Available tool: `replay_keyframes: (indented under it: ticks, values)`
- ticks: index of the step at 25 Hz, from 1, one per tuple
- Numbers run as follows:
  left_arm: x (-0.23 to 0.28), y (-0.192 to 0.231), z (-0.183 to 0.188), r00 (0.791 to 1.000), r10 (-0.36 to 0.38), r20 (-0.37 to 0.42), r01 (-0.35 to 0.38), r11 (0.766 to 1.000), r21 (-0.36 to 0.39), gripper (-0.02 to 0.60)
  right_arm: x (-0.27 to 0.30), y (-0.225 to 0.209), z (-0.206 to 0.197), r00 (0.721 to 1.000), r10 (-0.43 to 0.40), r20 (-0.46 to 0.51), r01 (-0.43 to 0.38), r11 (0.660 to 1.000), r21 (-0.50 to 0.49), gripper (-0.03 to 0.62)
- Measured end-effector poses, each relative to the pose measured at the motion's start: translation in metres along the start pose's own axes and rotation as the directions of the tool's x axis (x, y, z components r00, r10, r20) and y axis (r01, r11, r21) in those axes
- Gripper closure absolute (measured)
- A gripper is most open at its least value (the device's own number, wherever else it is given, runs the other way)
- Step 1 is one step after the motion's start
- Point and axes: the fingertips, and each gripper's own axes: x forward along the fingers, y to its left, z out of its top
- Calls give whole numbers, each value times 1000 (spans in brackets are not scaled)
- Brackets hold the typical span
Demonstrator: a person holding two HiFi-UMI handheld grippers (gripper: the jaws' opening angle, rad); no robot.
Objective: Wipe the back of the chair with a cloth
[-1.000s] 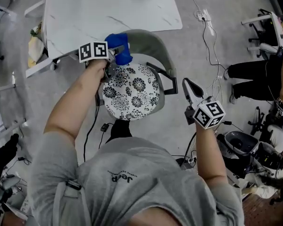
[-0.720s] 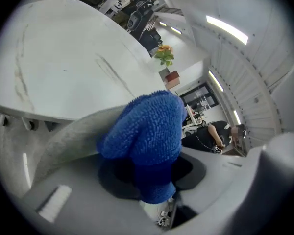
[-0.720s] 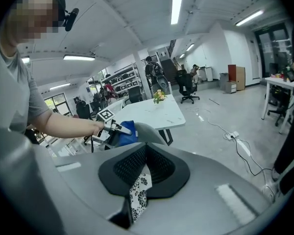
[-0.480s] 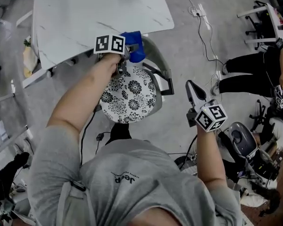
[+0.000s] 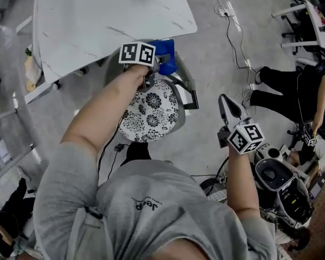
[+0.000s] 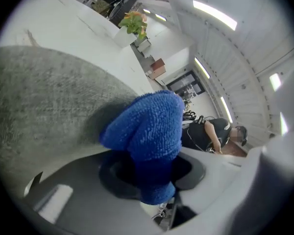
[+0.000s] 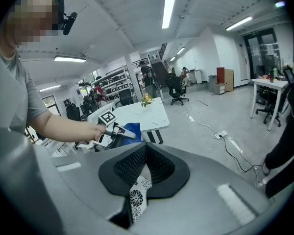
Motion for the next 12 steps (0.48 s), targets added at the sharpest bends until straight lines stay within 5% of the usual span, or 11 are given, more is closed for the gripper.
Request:
replay_keyframes:
  ticks: [4, 12]
  values:
    - [-30, 5, -15, 997, -27, 77, 28, 999, -16, 403, 14, 12, 3, 999, 33, 0, -33, 999, -19, 589]
    - [-124, 76, -69, 978, 99, 183, -77, 989, -126, 403, 77, 40, 28, 992, 123, 10, -122, 989, -82, 589]
